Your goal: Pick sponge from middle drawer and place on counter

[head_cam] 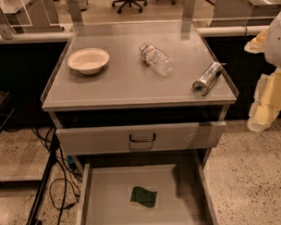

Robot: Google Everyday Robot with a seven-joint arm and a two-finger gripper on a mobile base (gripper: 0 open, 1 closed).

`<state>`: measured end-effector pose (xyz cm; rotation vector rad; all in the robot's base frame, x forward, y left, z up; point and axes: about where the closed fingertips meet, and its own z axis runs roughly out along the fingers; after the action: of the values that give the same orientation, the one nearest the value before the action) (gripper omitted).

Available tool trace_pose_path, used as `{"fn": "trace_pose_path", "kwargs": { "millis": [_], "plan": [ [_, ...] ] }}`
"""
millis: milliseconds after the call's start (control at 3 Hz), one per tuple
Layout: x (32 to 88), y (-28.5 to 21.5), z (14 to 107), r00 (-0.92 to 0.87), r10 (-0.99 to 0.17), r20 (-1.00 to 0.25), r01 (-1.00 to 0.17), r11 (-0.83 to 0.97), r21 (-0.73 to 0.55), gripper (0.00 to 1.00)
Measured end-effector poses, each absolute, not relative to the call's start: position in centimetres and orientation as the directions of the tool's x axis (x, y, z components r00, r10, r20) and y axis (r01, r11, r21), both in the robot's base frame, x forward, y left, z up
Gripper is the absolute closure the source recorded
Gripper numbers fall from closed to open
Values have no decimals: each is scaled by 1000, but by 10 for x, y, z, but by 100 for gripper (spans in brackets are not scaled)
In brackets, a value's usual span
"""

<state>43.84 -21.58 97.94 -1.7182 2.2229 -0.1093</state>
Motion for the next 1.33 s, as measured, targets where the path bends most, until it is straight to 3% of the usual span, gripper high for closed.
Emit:
{"fn": "trace_pose_path", "kwargs": {
  "millis": [667, 1333],
  "plan": [
    [432, -210, 984, -204, -955, -216, -913, 265, -309, 0],
    [428, -190, 934, -119, -934, -337, -913, 237, -333, 0]
  ]
}}
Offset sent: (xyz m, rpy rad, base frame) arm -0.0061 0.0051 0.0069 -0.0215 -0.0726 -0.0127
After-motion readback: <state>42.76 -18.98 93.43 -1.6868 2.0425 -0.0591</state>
